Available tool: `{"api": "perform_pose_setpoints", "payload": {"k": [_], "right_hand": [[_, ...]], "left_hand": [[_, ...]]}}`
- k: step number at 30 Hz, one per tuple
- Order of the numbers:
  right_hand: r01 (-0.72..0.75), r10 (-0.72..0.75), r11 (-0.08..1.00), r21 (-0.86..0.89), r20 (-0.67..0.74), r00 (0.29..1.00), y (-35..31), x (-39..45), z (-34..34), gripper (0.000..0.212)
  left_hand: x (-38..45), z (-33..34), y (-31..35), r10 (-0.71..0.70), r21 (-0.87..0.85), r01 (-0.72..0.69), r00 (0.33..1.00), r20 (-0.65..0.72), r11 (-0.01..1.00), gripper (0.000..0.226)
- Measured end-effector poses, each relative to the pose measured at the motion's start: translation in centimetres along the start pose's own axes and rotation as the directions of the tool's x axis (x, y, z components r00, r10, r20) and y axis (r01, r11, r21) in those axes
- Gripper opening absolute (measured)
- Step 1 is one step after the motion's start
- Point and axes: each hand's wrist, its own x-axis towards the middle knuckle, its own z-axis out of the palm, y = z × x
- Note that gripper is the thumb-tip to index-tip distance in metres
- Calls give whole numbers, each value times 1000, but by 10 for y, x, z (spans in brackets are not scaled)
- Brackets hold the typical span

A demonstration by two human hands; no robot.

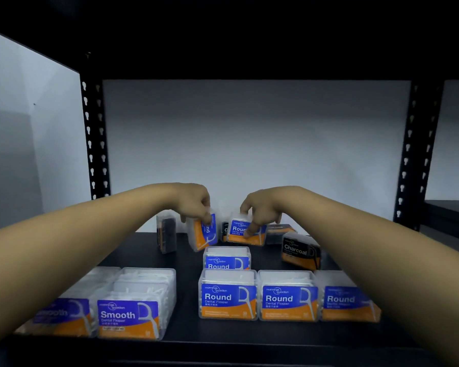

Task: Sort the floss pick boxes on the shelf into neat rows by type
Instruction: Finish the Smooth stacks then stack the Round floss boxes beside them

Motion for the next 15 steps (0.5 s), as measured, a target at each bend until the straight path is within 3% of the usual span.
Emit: {"api": "perform_pose_setpoints", "payload": {"k": [2,6,11,15], "right_hand": [[14,-13,1000,25,-25,1000,5,-8,-5,46],[47,-46,999,21,-83,996,10,-34,-18,41],[47,-43,998,29,-145,988,17,-73,-38,37],[16,-14,1000,11,-142,990,24,-100,-49,31]], "left_hand": [[-4,-2,-1,12,-64,-14,999,-40,998,16],[-11,-4,-2,49,-219,-85,985,-164,972,21],[-18,-5,5,61,-495,-186,964,-259,849,22],[-23,-5,23,131,-585,-263,957,-259,767,18]]}}
